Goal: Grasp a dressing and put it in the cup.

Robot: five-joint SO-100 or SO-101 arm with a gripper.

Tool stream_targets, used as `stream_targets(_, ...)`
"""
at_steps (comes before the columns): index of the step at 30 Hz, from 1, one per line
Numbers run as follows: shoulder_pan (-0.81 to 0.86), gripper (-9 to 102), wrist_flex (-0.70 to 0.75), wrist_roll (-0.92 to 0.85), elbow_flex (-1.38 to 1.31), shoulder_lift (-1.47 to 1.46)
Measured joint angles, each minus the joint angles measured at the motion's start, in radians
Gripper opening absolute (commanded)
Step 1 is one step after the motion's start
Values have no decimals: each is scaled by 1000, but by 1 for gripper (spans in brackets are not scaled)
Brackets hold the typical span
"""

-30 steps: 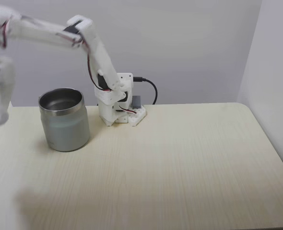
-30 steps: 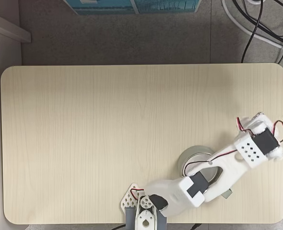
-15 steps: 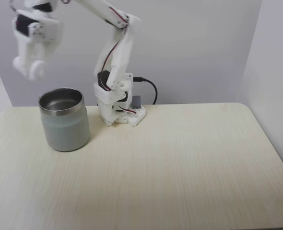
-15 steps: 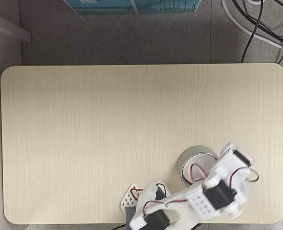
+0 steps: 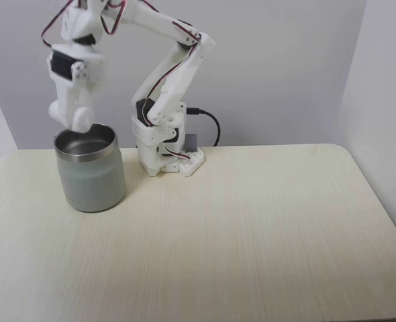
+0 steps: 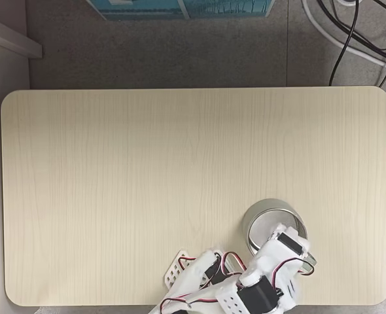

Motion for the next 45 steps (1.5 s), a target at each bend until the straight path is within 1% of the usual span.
stream_targets(4, 0, 0, -46, -26, -132, -132)
stream_targets(9, 0, 1, -64, -31, -166, -146)
stream_targets(11, 0, 6, -64, -31, -166, -144)
stream_targets(14, 0, 19, -64, -31, -166, -161)
stream_targets(15, 2, 22, -64, -31, -167, -169)
stream_targets(18, 8, 25, -64, -31, -172, -186)
stream_targets(32, 55, 25, -66, -49, -224, -202)
stream_targets(41, 57, 24, -72, -51, -230, -204)
stream_targets(45, 57, 25, -83, -58, -281, -253)
